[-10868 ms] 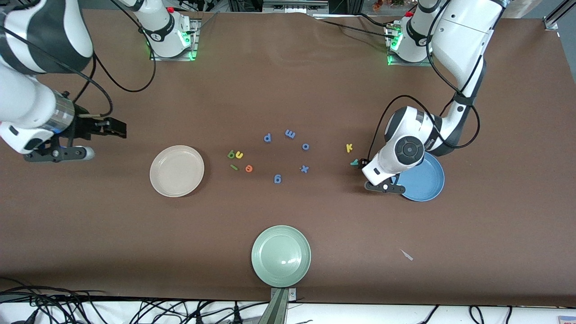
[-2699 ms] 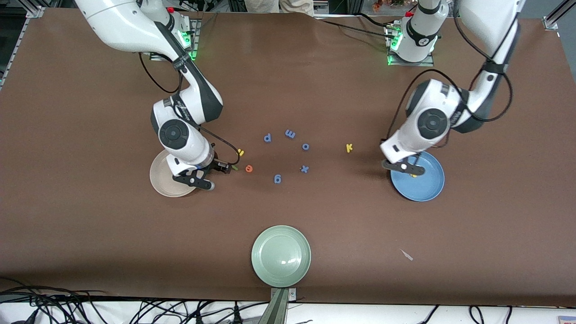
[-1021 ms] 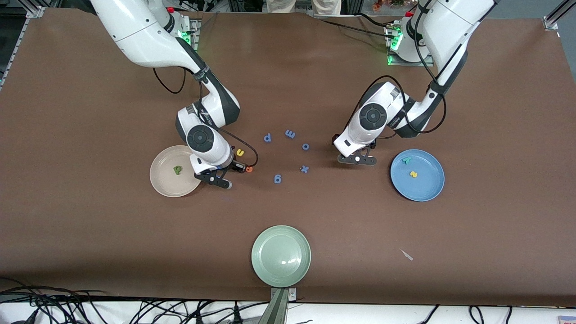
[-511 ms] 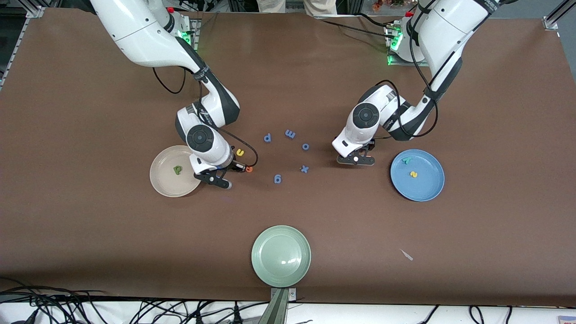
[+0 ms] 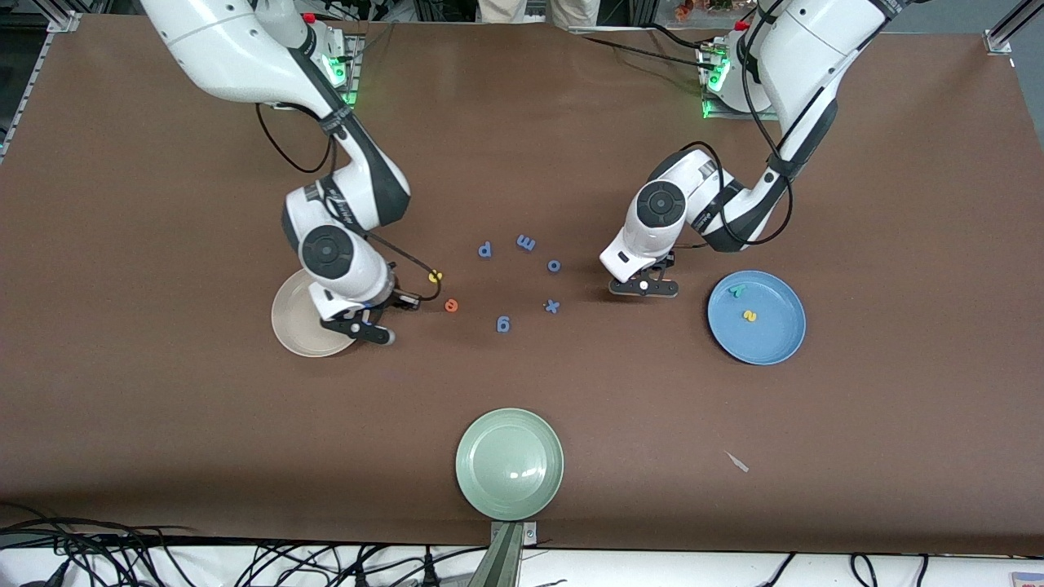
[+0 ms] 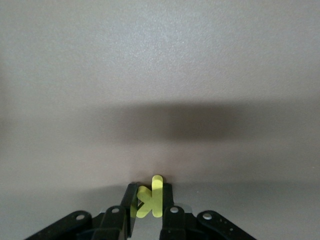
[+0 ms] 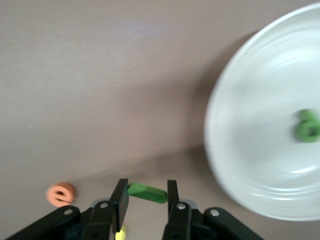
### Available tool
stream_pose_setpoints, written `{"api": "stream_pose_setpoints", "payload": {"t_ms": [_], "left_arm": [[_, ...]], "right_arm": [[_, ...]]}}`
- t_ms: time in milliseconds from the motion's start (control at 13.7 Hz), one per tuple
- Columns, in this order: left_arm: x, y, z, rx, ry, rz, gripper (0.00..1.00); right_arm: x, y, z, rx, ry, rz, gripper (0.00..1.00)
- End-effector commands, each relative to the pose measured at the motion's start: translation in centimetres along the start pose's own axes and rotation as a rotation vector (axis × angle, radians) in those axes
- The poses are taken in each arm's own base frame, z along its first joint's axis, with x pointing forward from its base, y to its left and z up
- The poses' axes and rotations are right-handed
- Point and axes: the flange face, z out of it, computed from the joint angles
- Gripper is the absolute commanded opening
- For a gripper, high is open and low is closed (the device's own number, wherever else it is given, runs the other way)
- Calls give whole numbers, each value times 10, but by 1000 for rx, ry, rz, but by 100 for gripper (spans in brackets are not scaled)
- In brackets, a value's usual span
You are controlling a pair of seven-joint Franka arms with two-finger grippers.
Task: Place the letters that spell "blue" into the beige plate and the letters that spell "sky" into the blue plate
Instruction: 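Grasp the yellow k with the left gripper while the right grasps green i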
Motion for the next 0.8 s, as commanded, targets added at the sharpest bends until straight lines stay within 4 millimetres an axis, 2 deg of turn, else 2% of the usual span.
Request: {"api": "stream_pose_setpoints", "payload": {"t_ms": [0,73,219,292,365,511,584,729], "left_arm": [[-1,-8,-7,27,24,6,10],[4,-13,-19,41,30,9,10],[12,-23,-45,80,20,66,10],[21,-38,-56,92,17,83,10],[26,-52,-64,103,13,123,10],[36,-93,-68,119,-23,217,11],[44,-119,-69,113,-32,252,11],[54,-154,-68,107,-37,321,14]], "right_arm": [[-5,40,-13,-32,-24,-72,36],[-4,60,-12,-41,-28,-87,36],[-6,84,-4,-50,-26,-110,40],[-8,87,3,-44,-17,-108,51],[-10,88,8,-39,-10,-103,54],[-10,87,7,-28,-6,-87,62],[-8,86,6,-20,-6,-73,62],[-9,77,5,-15,-2,-2,62]]}}
